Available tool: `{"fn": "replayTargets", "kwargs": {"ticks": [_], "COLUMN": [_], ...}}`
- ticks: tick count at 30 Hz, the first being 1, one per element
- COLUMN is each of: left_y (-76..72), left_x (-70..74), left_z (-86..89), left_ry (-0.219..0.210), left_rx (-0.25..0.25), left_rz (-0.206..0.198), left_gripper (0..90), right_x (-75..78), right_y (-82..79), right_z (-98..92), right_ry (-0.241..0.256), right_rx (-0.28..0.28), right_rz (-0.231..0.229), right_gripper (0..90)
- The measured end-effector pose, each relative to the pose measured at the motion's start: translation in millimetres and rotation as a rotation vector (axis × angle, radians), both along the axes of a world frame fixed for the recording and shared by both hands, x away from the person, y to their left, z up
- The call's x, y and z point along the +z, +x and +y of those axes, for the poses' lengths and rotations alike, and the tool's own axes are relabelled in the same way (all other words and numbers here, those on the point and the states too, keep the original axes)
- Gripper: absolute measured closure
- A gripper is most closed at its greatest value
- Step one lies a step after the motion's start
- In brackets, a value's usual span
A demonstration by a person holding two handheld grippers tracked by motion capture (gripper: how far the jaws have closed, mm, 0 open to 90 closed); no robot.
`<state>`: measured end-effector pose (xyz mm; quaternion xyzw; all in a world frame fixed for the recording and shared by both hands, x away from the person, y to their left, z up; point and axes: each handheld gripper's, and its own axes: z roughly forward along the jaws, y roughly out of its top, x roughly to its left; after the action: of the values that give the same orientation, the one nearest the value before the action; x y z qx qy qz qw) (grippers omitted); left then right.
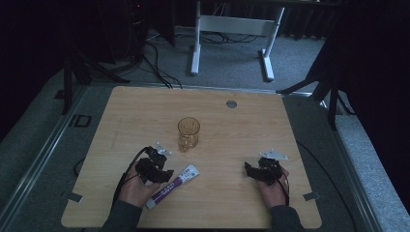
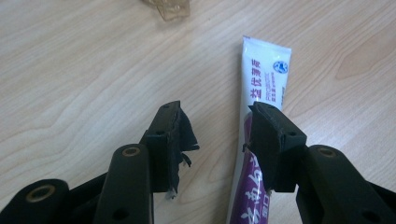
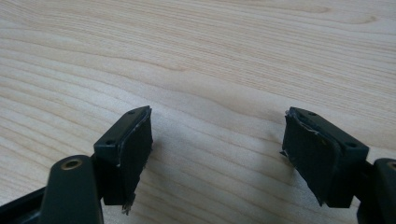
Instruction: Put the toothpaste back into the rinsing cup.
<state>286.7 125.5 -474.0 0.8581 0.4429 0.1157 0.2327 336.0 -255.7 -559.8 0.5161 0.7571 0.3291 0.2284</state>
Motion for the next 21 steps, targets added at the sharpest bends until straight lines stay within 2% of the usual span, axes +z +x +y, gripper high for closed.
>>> {"fn": "replayTargets", "kwargs": {"ticks": [5,11,21], "left_y": [-0.4,-0.9,-1.0], "left_x": [-1.8,-3.9,-6.1], "left_z": [-3.5,-9.6,-15.1], "left_ry": [0.016,0.042,0.079], "left_rx": [-0.02,-0.034,-0.03], "left_rz": [0.022,0.036,0.046], "left_gripper": [57.7,58.3,58.6], "right_x": [0.0,0.0,0.0], "right_y": [0.0,0.0,0.0], "right_z": [0.0,0.0,0.0], "right_ry": [0.0,0.0,0.0], "right_rx": [0.0,0.0,0.0], "right_rz": [0.0,0.0,0.0], "right_gripper": [24.1,24.2,24.1]}}
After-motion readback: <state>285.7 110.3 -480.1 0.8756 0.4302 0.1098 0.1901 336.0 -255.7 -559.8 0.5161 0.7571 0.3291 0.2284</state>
